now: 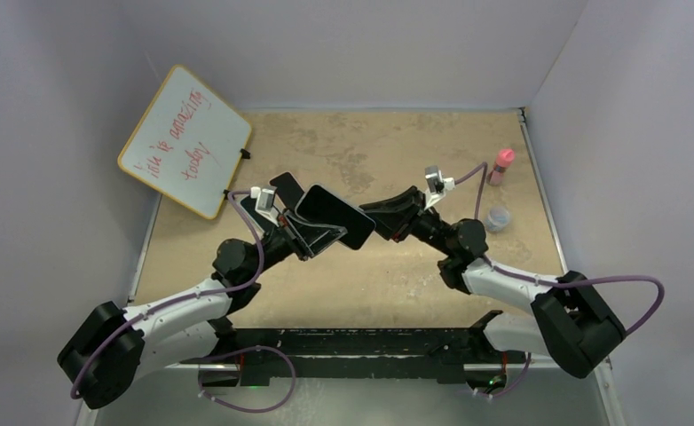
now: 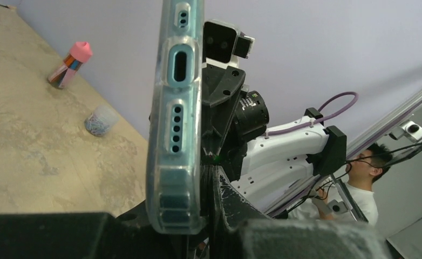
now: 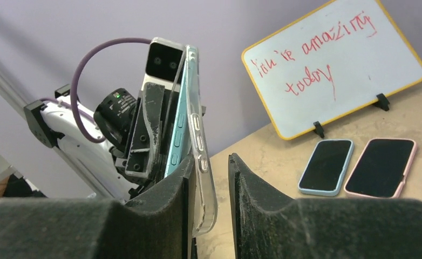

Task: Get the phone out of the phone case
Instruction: Remove the phone case from the phone.

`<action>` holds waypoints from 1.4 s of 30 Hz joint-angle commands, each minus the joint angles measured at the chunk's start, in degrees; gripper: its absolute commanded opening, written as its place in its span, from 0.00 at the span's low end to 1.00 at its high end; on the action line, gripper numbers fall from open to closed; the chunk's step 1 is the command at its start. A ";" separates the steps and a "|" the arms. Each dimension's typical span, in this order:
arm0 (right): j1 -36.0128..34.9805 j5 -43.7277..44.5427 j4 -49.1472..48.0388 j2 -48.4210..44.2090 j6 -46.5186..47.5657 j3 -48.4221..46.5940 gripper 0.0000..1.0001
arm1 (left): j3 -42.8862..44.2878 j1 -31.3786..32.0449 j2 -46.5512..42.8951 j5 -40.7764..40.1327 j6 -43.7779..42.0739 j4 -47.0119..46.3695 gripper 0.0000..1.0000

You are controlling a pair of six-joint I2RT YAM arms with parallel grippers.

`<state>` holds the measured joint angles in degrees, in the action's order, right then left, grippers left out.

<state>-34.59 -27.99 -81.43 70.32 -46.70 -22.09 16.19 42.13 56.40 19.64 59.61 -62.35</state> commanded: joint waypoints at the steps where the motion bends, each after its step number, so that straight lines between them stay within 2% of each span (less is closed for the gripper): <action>1: 0.75 -1.59 -1.94 2.76 1.91 -4.37 0.31 | 1.83 3.02 0.68 13.91 3.36 -4.24 0.00; 6: 0.67 -6.72 -7.48 6.37 -2.07 -5.57 0.31 | 2.16 3.03 2.93 12.86 4.24 -6.25 0.00; 13: 0.66 -14.22 -8.06 9.61 -5.91 -7.37 0.33 | 4.40 2.94 5.80 13.59 2.93 -6.67 0.00; 21: 0.66 -22.75 0.52 10.65 -3.30 -9.20 0.31 | 7.15 0.18 7.03 16.62 -0.58 1.38 0.00; 25: 0.66 -23.90 3.17 12.05 -1.69 -8.30 0.24 | 7.28 -3.62 7.74 17.45 -1.60 8.77 0.00; 29: 0.63 -24.34 4.91 15.54 -2.56 -7.85 0.11 | 7.02 -7.13 10.48 17.14 -1.64 15.15 0.00; 33: 0.65 -22.57 3.86 20.33 -3.52 -7.59 0.01 | 6.16 -8.01 14.44 16.06 -1.60 17.59 0.00; 35: 0.73 -21.31 2.85 22.54 -4.12 -7.16 0.00 | 5.70 -8.39 16.08 15.11 -1.88 19.07 0.05; 42: 0.71 -18.44 -2.50 27.57 -5.94 -5.65 0.00 | 5.76 -8.50 17.78 8.42 -6.67 28.61 0.37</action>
<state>-30.00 -47.53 -81.08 97.03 -50.41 -27.38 19.62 32.05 73.01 35.70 61.08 -42.72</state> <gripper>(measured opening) 0.108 0.321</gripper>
